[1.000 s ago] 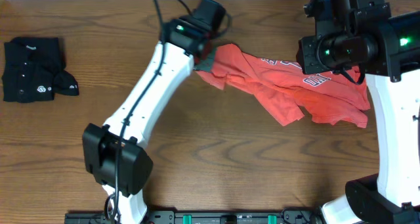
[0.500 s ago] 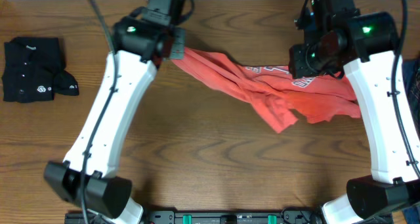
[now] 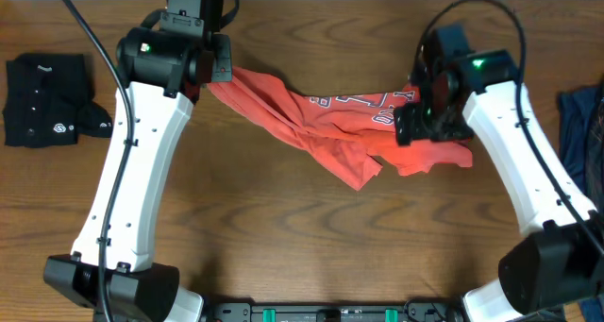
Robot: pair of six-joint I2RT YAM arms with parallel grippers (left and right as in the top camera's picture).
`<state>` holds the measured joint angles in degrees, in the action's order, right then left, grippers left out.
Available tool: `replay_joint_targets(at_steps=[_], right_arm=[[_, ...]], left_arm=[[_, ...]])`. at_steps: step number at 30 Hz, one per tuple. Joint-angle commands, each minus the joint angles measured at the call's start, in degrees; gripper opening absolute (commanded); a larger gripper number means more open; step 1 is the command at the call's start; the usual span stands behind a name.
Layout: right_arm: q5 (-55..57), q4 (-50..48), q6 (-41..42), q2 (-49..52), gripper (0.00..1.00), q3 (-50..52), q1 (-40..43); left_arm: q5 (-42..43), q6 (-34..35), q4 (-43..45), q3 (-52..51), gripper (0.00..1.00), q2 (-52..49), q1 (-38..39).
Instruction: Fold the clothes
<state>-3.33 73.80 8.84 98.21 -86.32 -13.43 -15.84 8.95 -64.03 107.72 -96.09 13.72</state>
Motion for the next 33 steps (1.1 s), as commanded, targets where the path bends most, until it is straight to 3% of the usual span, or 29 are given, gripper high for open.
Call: replay_joint_targets(at_steps=[1, 5, 7, 11, 17, 19, 25, 33], right_arm=[[-4.57, -1.22, 0.74, 0.07, 0.82, 5.11, 1.4], [-6.05, -3.8, 0.72, 0.07, 0.71, 11.04, 1.38], [-7.3, -5.4, 0.72, 0.07, 0.6, 13.75, 1.38], [-10.75, -9.88, 0.74, 0.07, 0.69, 20.0, 1.38], [-12.81, -18.64, 0.76, 0.07, 0.67, 26.14, 1.42], [-12.79, -22.14, 0.79, 0.07, 0.62, 26.18, 1.51], [-11.72, -31.85, 1.84, 0.07, 0.68, 26.16, 2.6], [-8.22, -31.04, 1.66, 0.35, 0.74, 27.32, 4.79]], left_arm=[[-1.42, -0.37, 0.02, 0.72, 0.06, 0.63, -0.22], [-1.42, -0.37, 0.04, 0.72, 0.06, 0.63, -0.22], [-1.42, -0.37, 0.04, 0.72, 0.06, 0.63, -0.22], [-1.42, -0.37, 0.04, 0.72, 0.06, 0.63, -0.22], [-1.4, -0.37, 0.22, 0.72, 0.06, 0.63, -0.22], [-1.4, -0.37, 0.22, 0.72, 0.06, 0.63, -0.22], [-1.4, -0.37, 0.17, 0.72, 0.06, 0.63, -0.22], [-1.4, -0.37, 0.0, 0.72, 0.06, 0.63, -0.22]])
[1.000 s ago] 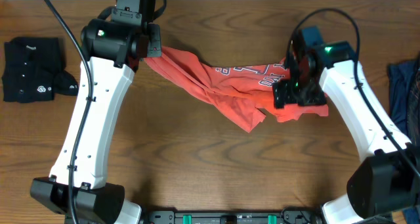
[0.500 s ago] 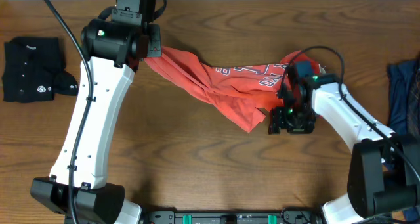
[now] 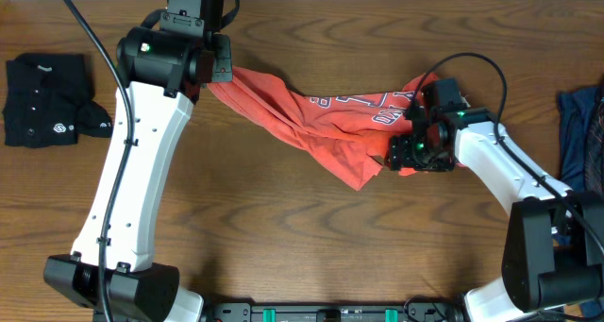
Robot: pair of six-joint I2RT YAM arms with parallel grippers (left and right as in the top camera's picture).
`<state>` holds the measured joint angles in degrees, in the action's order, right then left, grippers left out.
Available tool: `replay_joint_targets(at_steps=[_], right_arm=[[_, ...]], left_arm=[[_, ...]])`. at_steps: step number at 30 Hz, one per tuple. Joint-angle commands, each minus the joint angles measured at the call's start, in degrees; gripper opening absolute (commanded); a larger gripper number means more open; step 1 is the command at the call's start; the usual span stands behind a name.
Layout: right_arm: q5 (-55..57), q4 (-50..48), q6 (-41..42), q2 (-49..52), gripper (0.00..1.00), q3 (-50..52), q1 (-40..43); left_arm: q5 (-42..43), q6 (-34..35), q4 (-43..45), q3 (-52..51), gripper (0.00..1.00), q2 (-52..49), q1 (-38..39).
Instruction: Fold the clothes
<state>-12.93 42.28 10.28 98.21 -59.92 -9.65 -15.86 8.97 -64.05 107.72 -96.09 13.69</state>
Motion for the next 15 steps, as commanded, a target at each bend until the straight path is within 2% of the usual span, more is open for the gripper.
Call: replay_joint_targets(at_steps=[1, 15], right_arm=[[1.38, 0.76, 0.09, 0.35, 0.73, 1.11, 1.27], [0.22, -7.89, 1.03, 0.37, 0.8, 8.11, 1.84]], left_arm=[[-1.38, -0.39, 0.04, 0.72, 0.06, 0.63, -0.2], [-1.38, -0.39, 0.31, 0.72, 0.06, 0.63, -0.2]])
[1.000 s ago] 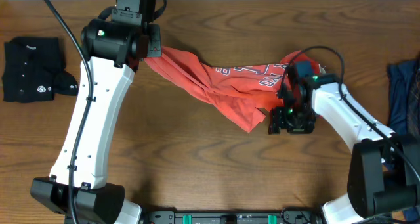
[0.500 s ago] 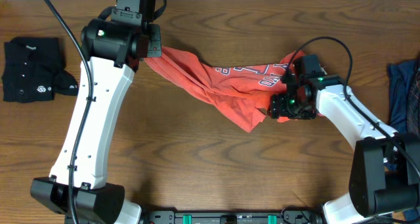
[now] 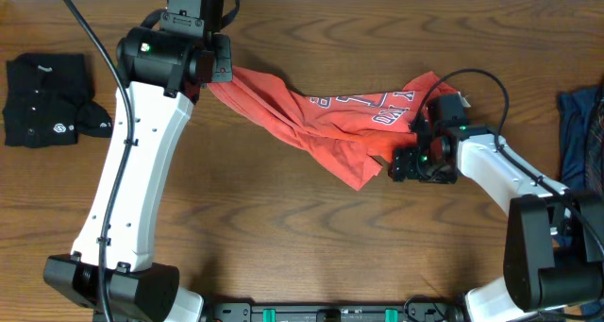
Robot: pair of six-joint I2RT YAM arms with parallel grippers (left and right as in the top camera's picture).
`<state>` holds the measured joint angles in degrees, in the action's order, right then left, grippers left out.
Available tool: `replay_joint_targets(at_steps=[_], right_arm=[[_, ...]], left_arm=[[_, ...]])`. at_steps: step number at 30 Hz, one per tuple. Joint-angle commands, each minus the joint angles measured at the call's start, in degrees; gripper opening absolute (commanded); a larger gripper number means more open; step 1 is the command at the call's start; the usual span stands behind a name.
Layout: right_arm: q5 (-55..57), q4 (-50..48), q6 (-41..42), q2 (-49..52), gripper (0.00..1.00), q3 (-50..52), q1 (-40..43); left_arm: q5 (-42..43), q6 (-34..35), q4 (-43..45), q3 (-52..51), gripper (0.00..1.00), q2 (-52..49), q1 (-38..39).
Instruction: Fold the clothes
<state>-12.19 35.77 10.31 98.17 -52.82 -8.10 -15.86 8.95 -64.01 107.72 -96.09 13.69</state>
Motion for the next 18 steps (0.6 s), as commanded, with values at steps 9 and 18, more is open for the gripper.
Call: replay_joint_targets(at_steps=[9, 18], right_arm=[[-0.98, -9.07, 6.69, 0.42, 0.68, 1.11, 0.26], [-1.38, -10.27, 8.72, 0.42, 0.01, 1.11, 0.28]], left_arm=[[-1.38, -0.37, 0.2, 0.72, 0.06, 0.63, -0.2], [-1.38, -0.37, 0.22, 0.72, 0.06, 0.63, -0.2]])
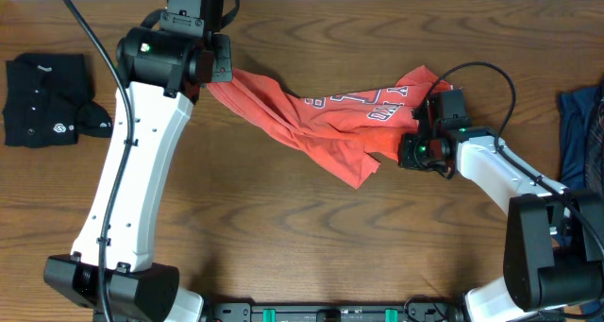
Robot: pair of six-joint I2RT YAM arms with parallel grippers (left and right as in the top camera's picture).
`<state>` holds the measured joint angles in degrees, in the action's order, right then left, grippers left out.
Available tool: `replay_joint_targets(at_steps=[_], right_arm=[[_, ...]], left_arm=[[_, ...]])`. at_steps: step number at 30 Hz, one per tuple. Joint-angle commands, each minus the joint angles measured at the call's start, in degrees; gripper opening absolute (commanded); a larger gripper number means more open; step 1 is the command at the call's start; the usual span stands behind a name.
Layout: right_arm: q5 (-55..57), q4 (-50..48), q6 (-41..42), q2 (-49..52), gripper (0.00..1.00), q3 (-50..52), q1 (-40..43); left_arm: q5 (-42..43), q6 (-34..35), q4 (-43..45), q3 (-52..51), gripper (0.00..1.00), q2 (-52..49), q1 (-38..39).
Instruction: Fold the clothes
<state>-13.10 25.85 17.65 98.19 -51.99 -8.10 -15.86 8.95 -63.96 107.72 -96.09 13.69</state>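
Note:
A red shirt [321, 124] with white lettering lies bunched and stretched across the back of the wooden table [283, 237]. Its left corner runs up under my left gripper [216, 79], which looks shut on it; the fingers are hidden beneath the wrist. My right gripper [408, 150] sits low at the shirt's right end. It meets the cloth just below the lettering and seems shut on that edge. A loose fold hangs toward the front at the middle.
A folded black garment [42, 100] lies at the far left. A blue garment [580, 133] shows at the right edge. Both arm bases stand at the front corners, with cables looping above the right wrist.
My right gripper has moved slightly back and to the right, and the shirt's right end has shifted back with it. The left arm has not moved.
My right gripper first stood over the shirt's right end, where a flap spread out to its right. It then dropped low onto the cloth and the flap was gathered in. It now sits at that edge, slightly farther back. The left gripper held its corner throughout.

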Motion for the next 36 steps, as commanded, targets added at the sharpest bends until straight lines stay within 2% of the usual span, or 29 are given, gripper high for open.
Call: replay_joint_targets(at_steps=[1, 5, 9, 18, 24, 32, 36], right_arm=[[-0.46, -0.52, 1.9, 0.39, 0.01, 0.28, 0.28], [-0.46, -1.14, 2.49, 0.15, 0.01, -0.04, 0.28], [-0.11, 2.93, 0.33, -1.79, 0.01, -4.04, 0.33], [9.88, 27.52, -6.69, -8.76, 0.01, -31.01, 0.33], [10.38, 39.98, -7.69, -9.44, 0.01, -50.21, 0.96], [10.56, 48.13, -9.66, -9.44, 0.01, -64.59, 6.21], [11.85, 51.25, -11.58, -9.44, 0.01, -71.49, 9.84]], left_arm=[[-1.36, -0.35, 0.15, 0.72, 0.06, 0.63, -0.2], [-1.36, -0.35, 0.15, 0.72, 0.06, 0.63, -0.17], [-1.36, -0.35, 0.2, 0.72, 0.06, 0.63, -0.17], [-1.36, -0.35, 0.17, 0.72, 0.06, 0.63, -0.17], [0.17, -0.37, 0.68, 0.74, 0.06, 1.09, -0.17], [1.88, -1.46, 9.31, 0.74, 0.06, 7.89, -0.17], [1.88, -1.88, 10.8, 0.74, 0.06, 12.96, -0.17]])
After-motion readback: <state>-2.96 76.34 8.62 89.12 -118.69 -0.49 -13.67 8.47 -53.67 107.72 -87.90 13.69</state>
